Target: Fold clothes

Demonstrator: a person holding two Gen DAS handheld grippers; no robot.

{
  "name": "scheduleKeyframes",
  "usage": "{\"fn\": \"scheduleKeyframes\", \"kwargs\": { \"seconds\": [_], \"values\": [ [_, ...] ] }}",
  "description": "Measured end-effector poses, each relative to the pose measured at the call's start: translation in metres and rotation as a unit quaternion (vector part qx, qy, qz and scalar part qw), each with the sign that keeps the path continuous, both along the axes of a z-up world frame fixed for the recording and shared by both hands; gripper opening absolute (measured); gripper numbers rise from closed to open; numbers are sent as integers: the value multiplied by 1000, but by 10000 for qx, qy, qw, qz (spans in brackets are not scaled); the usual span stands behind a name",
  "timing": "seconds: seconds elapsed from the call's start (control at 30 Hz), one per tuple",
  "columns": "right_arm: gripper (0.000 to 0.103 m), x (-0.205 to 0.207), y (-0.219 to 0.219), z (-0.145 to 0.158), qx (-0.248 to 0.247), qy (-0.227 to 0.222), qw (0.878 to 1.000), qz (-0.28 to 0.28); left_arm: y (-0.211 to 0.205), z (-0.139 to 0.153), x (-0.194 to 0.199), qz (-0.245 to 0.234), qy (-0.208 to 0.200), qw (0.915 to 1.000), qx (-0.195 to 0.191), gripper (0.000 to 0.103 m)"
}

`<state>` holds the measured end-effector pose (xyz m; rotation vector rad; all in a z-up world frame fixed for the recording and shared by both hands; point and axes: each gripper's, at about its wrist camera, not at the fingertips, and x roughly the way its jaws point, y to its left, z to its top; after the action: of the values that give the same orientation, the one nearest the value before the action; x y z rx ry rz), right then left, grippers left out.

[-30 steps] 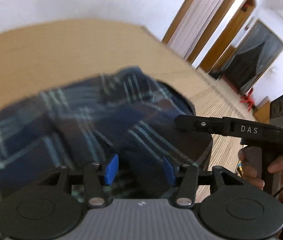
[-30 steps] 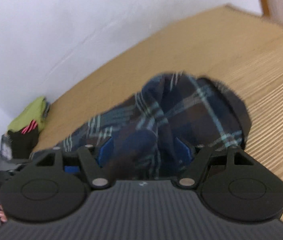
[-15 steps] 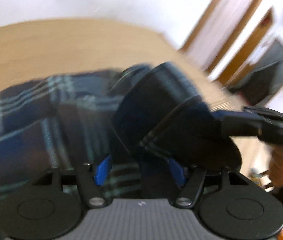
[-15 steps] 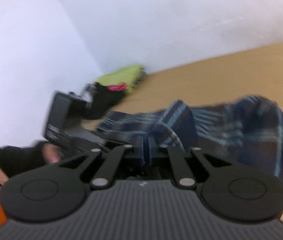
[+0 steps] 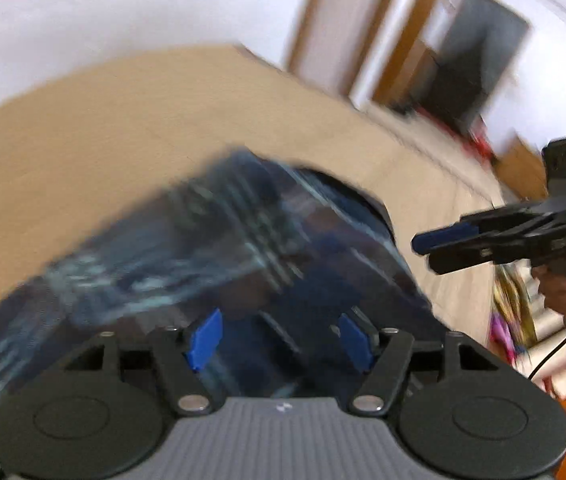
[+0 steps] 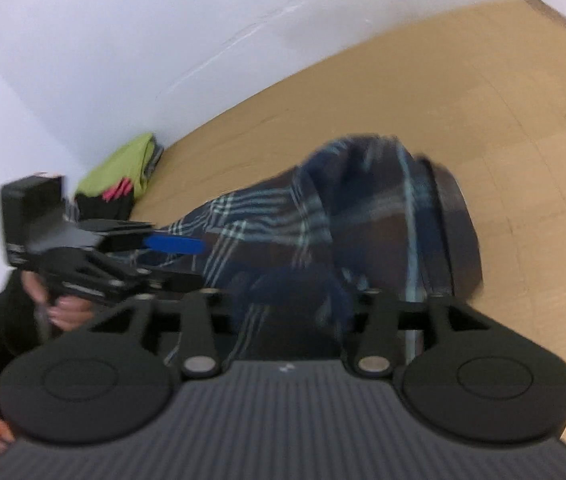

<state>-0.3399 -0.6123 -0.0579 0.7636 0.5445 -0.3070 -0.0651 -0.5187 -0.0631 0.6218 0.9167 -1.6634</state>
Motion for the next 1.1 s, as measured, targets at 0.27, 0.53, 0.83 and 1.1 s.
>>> {"fn": "scheduleKeyframes", "kwargs": {
  "seconds": [0.27,0.53,0.83,1.1],
  "values": [
    [56,-12,31,-31,40,119,9994,-315,-15,-34,-31,-227,454,9961,717,73],
    [56,-4,44,-38,-525,385,9966,-510,6,-46,-49,150,973,9945,371,16],
    [56,-43,22,32,-1495,-72,9817,-1178,93,53,-2,2209,1522,9500,-1596,12],
    [56,33,17,25,-1539,11,9877,-268,207,46,72,5881,-93,7955,-1456,13]
  ]
}}
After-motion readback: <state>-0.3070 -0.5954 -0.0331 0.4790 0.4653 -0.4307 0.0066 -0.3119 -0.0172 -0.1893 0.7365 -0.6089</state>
